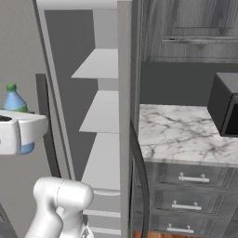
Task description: Take the bottled waters from the counter and place them in the freezer to freeze. Close the freezer door after placing the bottles.
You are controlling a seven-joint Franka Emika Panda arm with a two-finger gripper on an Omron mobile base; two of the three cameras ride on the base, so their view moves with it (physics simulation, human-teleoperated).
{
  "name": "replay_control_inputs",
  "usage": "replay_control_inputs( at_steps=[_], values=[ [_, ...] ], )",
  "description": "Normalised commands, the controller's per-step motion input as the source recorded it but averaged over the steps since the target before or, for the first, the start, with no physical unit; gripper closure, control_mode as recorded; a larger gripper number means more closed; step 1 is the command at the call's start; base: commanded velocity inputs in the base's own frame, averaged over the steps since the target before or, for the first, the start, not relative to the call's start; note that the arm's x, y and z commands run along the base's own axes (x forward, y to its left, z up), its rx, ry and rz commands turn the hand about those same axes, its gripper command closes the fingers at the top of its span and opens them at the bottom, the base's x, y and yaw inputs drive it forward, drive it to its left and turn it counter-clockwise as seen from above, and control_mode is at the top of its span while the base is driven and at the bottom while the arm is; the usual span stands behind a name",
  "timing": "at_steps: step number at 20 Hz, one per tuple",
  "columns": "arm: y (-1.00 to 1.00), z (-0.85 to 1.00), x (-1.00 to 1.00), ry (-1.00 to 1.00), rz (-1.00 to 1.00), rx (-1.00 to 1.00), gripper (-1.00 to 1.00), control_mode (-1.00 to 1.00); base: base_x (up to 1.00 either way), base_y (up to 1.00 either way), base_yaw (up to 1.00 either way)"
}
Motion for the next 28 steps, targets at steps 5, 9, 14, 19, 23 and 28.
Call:
replay_control_inputs(
  at_steps=[5, 9, 14, 19, 23, 28],
  values=[
    [-0.18, 0.26, 0.73, 0.07, 0.02, 0.02, 1.0, -1.0, 0.0, 0.0, 0.0],
    [-0.12, 0.0, 0.88, 0.0, 0.1, -0.01, 1.0, -1.0, 0.0, 0.0, 0.0],
    [-0.17, -0.02, 0.85, 0.0, 0.14, -0.02, 1.0, -1.0, 0.0, 0.0, 0.0],
    [-0.16, 0.0, 0.74, 0.0, 0.04, -0.06, 1.0, -1.0, 0.0, 0.0, 0.0],
    [-0.06, 0.0, 0.68, 0.0, 0.0, -0.03, 1.0, -1.0, 0.0, 0.0, 0.0],
    [-0.12, 0.0, 0.45, -0.04, 0.06, 0.01, 1.0, -1.0, 0.0, 0.0, 0.0]
  ],
)
